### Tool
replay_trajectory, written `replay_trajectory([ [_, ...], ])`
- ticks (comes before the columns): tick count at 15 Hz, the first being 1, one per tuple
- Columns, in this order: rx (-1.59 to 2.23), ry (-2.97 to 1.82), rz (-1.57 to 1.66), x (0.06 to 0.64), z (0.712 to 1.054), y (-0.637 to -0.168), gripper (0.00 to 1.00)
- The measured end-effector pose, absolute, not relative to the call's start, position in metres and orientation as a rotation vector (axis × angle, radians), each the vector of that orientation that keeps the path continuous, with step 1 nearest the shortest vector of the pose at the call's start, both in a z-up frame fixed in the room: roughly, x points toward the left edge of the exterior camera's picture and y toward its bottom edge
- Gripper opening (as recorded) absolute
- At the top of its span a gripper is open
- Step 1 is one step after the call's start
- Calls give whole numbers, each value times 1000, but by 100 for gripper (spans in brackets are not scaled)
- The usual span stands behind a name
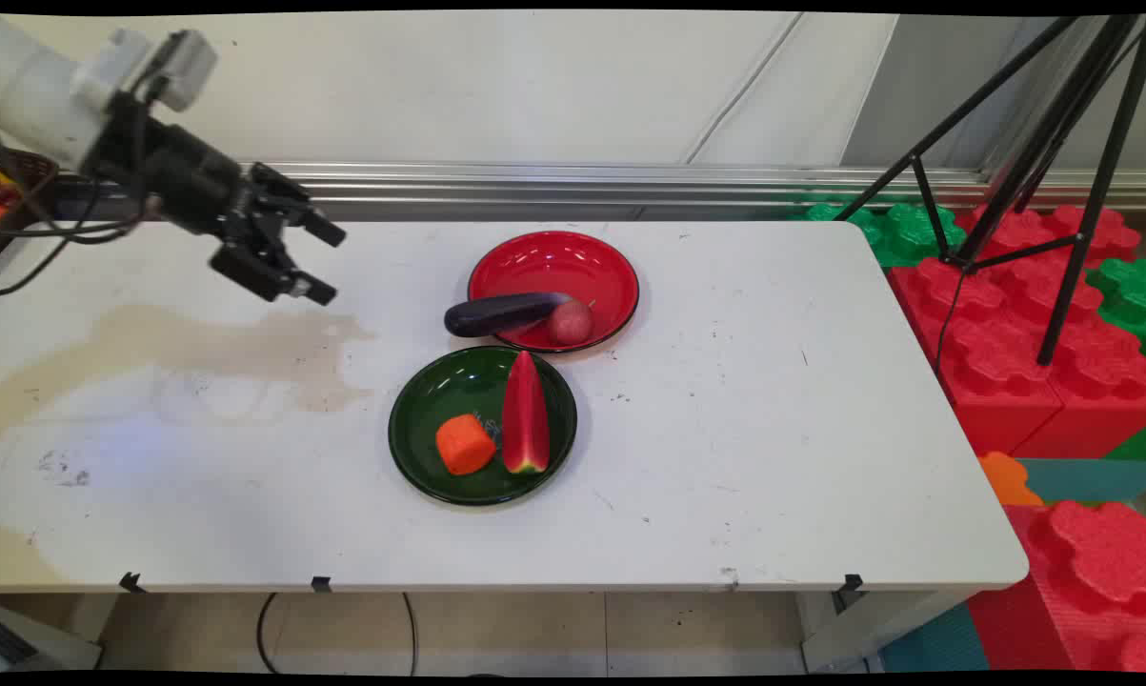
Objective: Pick up the eggplant from the red plate
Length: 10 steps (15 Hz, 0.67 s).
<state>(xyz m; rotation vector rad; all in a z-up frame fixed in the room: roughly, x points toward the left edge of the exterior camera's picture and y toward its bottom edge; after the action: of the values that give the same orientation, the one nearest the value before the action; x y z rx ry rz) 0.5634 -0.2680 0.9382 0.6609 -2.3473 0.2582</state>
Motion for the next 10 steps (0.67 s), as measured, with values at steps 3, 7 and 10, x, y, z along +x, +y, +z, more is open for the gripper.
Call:
replay_trajectory([
  [3,658,-2347,282,545,925,-290,100],
  [7,657,-2356,307,521,906,-320,100],
  [10,660,-2368,315,507,893,-339,100],
])
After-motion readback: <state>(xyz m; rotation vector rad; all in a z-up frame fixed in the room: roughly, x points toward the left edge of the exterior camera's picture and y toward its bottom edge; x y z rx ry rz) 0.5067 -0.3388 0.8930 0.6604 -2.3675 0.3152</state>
